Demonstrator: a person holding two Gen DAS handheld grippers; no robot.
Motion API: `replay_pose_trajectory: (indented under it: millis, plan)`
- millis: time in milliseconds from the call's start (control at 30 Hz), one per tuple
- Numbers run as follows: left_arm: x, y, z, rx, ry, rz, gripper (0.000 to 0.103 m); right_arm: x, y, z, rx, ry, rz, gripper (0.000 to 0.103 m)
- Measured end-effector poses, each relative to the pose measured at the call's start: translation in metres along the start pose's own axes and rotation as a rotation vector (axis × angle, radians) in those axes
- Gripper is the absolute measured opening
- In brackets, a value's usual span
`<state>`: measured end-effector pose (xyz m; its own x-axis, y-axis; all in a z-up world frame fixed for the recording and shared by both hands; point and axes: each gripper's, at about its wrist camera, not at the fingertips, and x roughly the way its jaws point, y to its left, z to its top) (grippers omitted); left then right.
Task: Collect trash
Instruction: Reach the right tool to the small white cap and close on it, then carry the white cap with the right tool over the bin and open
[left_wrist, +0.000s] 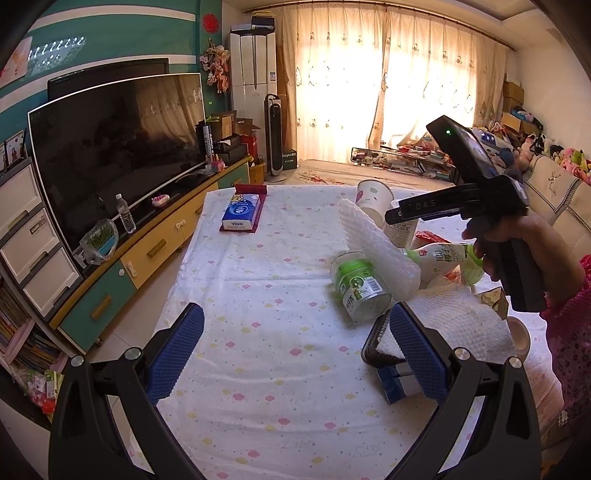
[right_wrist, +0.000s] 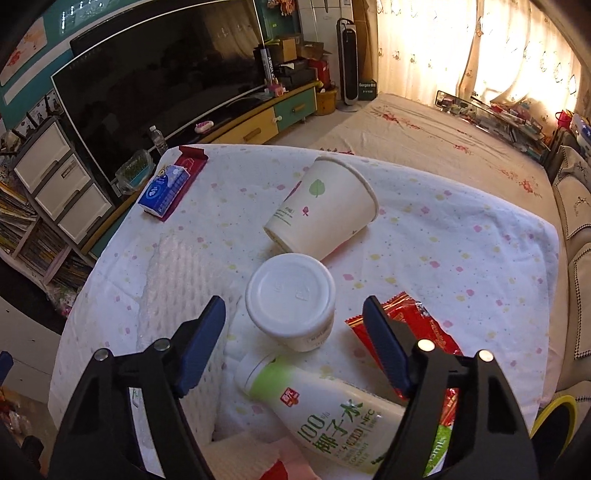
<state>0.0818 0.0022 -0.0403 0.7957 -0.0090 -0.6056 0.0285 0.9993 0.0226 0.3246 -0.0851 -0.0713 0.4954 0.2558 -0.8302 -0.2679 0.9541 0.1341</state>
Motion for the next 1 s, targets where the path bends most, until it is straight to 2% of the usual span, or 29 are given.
replay_pose_trajectory:
  millis: [33,100,133,267,433,600,700,767,867,1000]
  plan:
    - [0.001,0.0,0.0,0.001,0.001,-0.001,0.099,0.003,-0.002,0.001,0.005,0.01,0.006,0.066]
    - [0.002,-0.001,0.0,0.002,0.003,-0.003,0.099,0.009,-0.004,0.003,0.009,0.027,0.014,0.05]
    - [0.002,-0.001,0.0,0.004,0.003,-0.003,0.099,0.009,-0.005,0.003,0.017,0.023,0.02,0.048]
    - [0.003,-0.001,0.001,0.005,0.006,-0.004,0.099,-0.013,-0.007,0.002,0.029,-0.033,0.043,0.047]
    - [0.002,-0.006,0.002,0.016,0.0,-0.017,0.099,-0.084,-0.026,-0.011,0.037,-0.167,0.045,0.047]
    - [-0.004,-0.016,0.004,0.035,-0.015,-0.045,0.099,-0.165,-0.088,-0.055,0.11,-0.285,-0.073,0.047]
    - [-0.006,-0.025,0.005,0.043,-0.018,-0.07,0.099,-0.201,-0.142,-0.095,0.204,-0.313,-0.201,0.047]
    - [-0.01,-0.032,0.005,0.055,-0.018,-0.085,0.099,-0.211,-0.178,-0.125,0.28,-0.306,-0.3,0.047]
    - [-0.014,-0.043,0.005,0.082,-0.024,-0.093,0.099,-0.199,-0.229,-0.167,0.395,-0.232,-0.387,0.047]
    - [-0.019,-0.054,0.006,0.091,-0.024,-0.113,0.099,-0.147,-0.28,-0.216,0.504,-0.074,-0.414,0.047]
